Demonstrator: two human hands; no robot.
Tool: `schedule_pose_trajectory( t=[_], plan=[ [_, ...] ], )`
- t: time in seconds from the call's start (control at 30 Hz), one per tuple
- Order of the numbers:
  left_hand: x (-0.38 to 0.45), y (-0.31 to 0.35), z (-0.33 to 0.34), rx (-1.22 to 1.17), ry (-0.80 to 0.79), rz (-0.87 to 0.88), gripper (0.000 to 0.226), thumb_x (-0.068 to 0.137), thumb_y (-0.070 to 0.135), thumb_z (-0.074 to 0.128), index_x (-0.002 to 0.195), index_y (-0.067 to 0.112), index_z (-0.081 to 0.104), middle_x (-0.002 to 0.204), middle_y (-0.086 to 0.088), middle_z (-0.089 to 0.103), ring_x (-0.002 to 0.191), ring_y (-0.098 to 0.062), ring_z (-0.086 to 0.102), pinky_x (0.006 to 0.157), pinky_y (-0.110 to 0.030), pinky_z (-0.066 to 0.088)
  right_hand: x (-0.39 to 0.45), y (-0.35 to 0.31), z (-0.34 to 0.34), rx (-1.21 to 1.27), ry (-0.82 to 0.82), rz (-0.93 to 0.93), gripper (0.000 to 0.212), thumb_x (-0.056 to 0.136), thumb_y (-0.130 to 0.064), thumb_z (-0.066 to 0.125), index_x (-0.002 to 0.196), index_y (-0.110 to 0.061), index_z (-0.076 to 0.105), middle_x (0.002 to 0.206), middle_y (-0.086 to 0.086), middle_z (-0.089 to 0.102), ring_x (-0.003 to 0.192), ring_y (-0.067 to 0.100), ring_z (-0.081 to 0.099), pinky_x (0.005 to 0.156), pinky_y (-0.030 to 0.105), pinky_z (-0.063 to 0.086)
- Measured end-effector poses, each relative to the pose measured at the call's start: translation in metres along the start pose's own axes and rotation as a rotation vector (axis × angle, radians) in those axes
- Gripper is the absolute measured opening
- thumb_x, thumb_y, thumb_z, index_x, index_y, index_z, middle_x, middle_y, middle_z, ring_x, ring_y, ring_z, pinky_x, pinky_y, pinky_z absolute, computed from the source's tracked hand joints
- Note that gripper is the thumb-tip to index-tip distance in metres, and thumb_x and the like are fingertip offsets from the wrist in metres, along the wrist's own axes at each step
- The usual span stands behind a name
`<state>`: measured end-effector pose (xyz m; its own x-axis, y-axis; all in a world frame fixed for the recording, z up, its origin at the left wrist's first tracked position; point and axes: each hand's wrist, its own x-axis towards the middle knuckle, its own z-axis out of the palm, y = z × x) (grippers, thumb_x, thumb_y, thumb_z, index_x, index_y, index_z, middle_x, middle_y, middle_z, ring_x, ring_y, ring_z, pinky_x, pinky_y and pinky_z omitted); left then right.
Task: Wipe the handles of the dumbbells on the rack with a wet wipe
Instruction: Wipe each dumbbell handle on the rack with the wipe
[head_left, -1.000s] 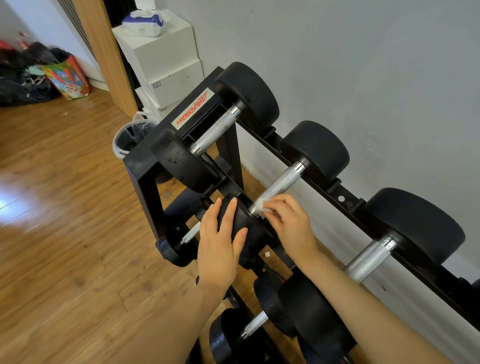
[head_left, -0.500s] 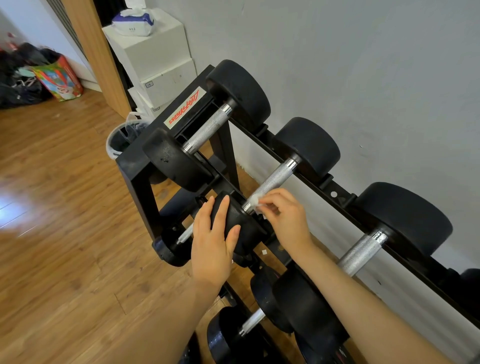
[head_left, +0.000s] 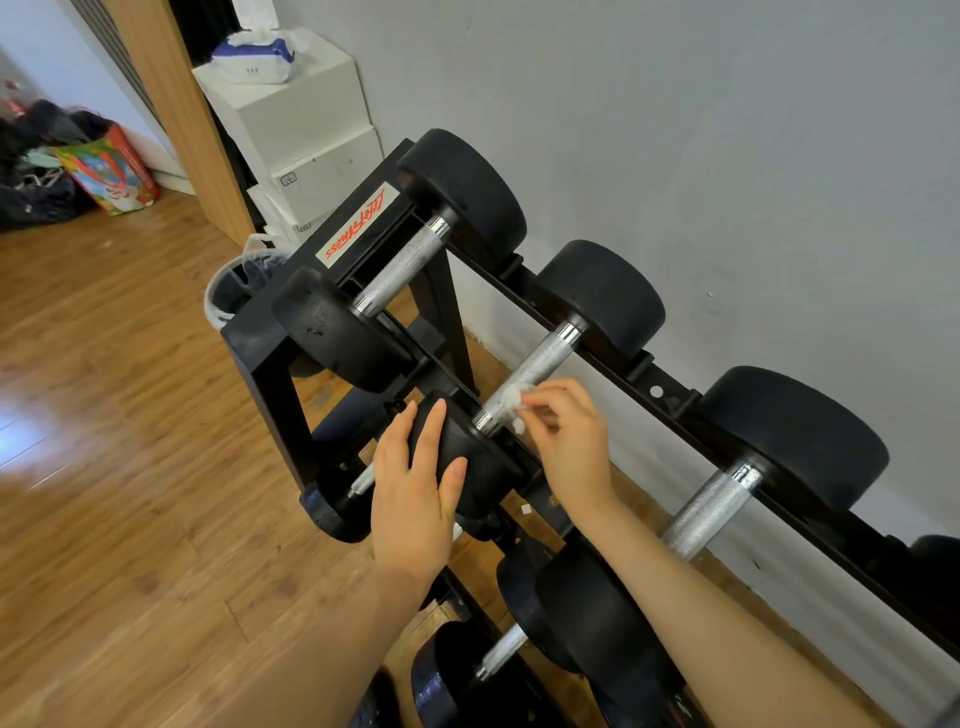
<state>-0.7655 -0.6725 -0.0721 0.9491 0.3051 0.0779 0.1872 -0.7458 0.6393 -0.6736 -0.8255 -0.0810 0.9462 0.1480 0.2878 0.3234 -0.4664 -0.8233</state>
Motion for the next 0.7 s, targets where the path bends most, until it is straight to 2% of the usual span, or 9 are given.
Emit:
schedule_pose_trajectory(
  t=[0.07, 0.17, 0.23, 0.4, 0.47, 0.6, 0.7],
  plan=[
    [0.0, 0.0, 0.001, -0.008, 0.003, 0.002, 0.062, 0.096, 0.054, 0.026, 0.153, 0.03, 0.029, 0.159, -0.002, 0.026, 0.146, -0.021, 0.02, 0.113, -0.034, 0.017, -0.002, 0.0, 0.002, -0.017, -0.05, -0.036, 0.014, 0.086, -0.003, 0.069, 0.098, -0.008, 0.068, 0.106, -0.005, 0.056, 0.096, 0.011, 0.061, 0.082, 0.025, 0.055],
    [0.001, -0.003, 0.003, -0.004, 0.007, -0.001, 0.058, 0.1, 0.055, 0.027, 0.153, 0.031, 0.028, 0.159, 0.0, 0.024, 0.146, -0.019, 0.018, 0.113, -0.033, 0.016, -0.005, -0.002, 0.004, -0.036, -0.225, -0.099, 0.011, 0.087, -0.004, 0.067, 0.097, -0.008, 0.067, 0.105, -0.001, 0.057, 0.096, 0.009, 0.059, 0.084, 0.024, 0.054],
    [0.001, -0.004, 0.004, 0.009, 0.007, 0.007, 0.058, 0.1, 0.055, 0.027, 0.153, 0.032, 0.027, 0.158, 0.001, 0.023, 0.146, -0.017, 0.017, 0.112, -0.031, 0.015, -0.001, -0.002, 0.001, -0.026, -0.252, -0.082, 0.01, 0.087, -0.005, 0.068, 0.096, -0.009, 0.067, 0.106, -0.001, 0.057, 0.095, 0.008, 0.06, 0.083, 0.022, 0.054],
    [0.002, -0.005, 0.004, 0.006, 0.014, 0.018, 0.059, 0.098, 0.053, 0.026, 0.153, 0.032, 0.027, 0.158, 0.001, 0.024, 0.145, -0.018, 0.02, 0.11, -0.025, 0.012, 0.021, 0.001, -0.019, 0.125, -0.019, 0.174, 0.016, 0.084, -0.005, 0.07, 0.094, -0.018, 0.066, 0.105, -0.013, 0.053, 0.094, -0.003, 0.059, 0.083, 0.019, 0.054],
    [0.001, -0.004, 0.004, 0.003, 0.012, 0.019, 0.059, 0.098, 0.053, 0.026, 0.153, 0.032, 0.026, 0.158, 0.002, 0.024, 0.145, -0.018, 0.02, 0.11, -0.028, 0.013, 0.024, 0.003, -0.022, 0.125, 0.0, 0.185, 0.015, 0.085, -0.005, 0.07, 0.096, -0.015, 0.067, 0.107, -0.012, 0.053, 0.096, -0.003, 0.059, 0.084, 0.021, 0.055],
    [0.001, -0.004, 0.004, -0.004, 0.008, 0.008, 0.06, 0.097, 0.055, 0.026, 0.153, 0.031, 0.027, 0.158, 0.001, 0.024, 0.146, -0.019, 0.019, 0.111, -0.03, 0.015, 0.017, 0.002, -0.014, 0.086, -0.096, 0.131, 0.017, 0.087, -0.009, 0.069, 0.104, -0.013, 0.068, 0.114, -0.003, 0.053, 0.1, 0.007, 0.06, 0.084, 0.026, 0.056],
    [0.001, -0.003, 0.003, -0.01, 0.005, 0.003, 0.059, 0.1, 0.056, 0.027, 0.153, 0.03, 0.028, 0.158, -0.002, 0.026, 0.146, -0.021, 0.019, 0.112, -0.032, 0.015, 0.022, 0.001, -0.015, 0.104, 0.047, 0.152, 0.019, 0.089, -0.011, 0.066, 0.108, -0.011, 0.069, 0.112, -0.006, 0.054, 0.099, 0.007, 0.06, 0.084, 0.029, 0.057]
  ],
)
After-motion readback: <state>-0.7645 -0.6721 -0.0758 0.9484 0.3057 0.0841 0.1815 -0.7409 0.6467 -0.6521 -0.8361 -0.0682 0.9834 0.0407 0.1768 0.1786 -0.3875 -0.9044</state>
